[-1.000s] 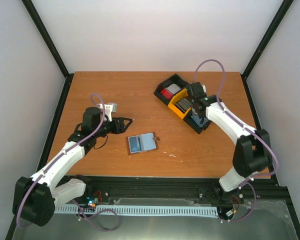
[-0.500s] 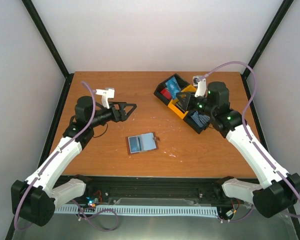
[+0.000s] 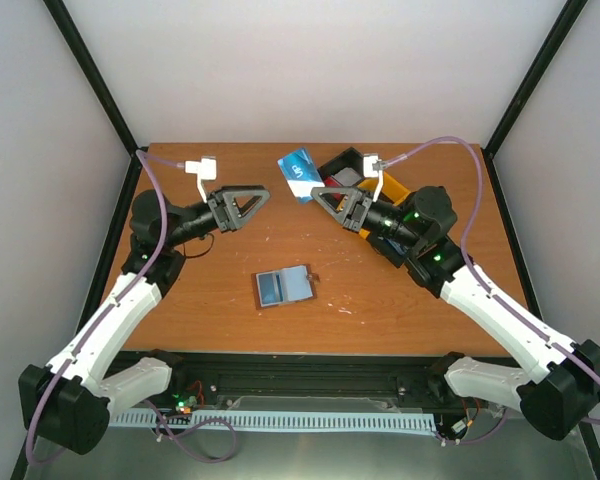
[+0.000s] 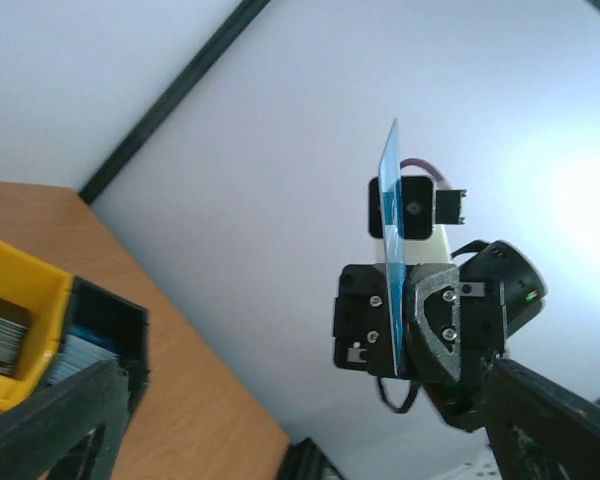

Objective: Put the credit cards into the card holder
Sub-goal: Pick up the credit card from the storage box.

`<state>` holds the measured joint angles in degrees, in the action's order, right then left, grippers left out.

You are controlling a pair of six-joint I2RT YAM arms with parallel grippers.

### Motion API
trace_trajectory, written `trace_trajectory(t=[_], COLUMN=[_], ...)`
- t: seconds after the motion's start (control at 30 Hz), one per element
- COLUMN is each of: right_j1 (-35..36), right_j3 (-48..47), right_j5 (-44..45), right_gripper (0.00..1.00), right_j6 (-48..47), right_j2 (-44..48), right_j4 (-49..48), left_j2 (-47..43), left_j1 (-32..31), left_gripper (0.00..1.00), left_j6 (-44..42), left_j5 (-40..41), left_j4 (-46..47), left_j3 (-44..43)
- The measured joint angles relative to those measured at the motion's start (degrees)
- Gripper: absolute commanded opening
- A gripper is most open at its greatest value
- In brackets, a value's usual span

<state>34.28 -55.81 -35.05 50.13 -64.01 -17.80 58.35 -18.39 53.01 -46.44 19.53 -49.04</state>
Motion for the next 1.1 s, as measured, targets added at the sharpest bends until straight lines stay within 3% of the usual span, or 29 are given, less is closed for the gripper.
trace_trajectory(t=[0.17, 0.5, 0.77, 0.8, 0.9, 0.93, 1.1], right_j1=[2.3, 6.6, 8.1, 8.2, 8.3, 8.2, 7.2], right_j3=[0.3, 1.4, 2.0, 2.3, 2.9, 3.0, 1.9], right_j5=[-0.2, 0.5, 1.6, 1.6, 2.2, 2.5, 3.5], right_gripper=[0.03, 0.03, 0.03, 0.06, 0.39, 0.46, 0.58], right_j6=[4.1, 8.5, 10.6, 10.7, 10.4, 10.4, 4.9], right_j2=[-1.3, -6.8, -9.3, -9.3, -9.3, -9.3, -7.8], right_j4=[-5.9, -11.1, -13.8, -14.1, -13.9, -13.3, -1.7], left_j2=[1.5, 3.1, 2.8, 2.6, 2.0, 1.8, 1.2], left_j1=[0.0, -0.4, -0.4, -0.4, -0.4, -0.4, -0.4], left_gripper=[0.84, 0.42, 0.01, 0.01, 0.01, 0.01, 0.01], left_j6=[6.6, 11.8, 12.4, 12.2, 12.0, 11.5, 3.5], left_j5=[-2.7, -4.7, -3.8, -3.5, -2.8, -2.6, -1.4], left_j4=[4.8, 7.7, 7.7, 7.7, 7.3, 6.8, -4.4], left_j3=[-0.1, -0.3, -0.1, 0.2, 0.8, 0.8, 0.0])
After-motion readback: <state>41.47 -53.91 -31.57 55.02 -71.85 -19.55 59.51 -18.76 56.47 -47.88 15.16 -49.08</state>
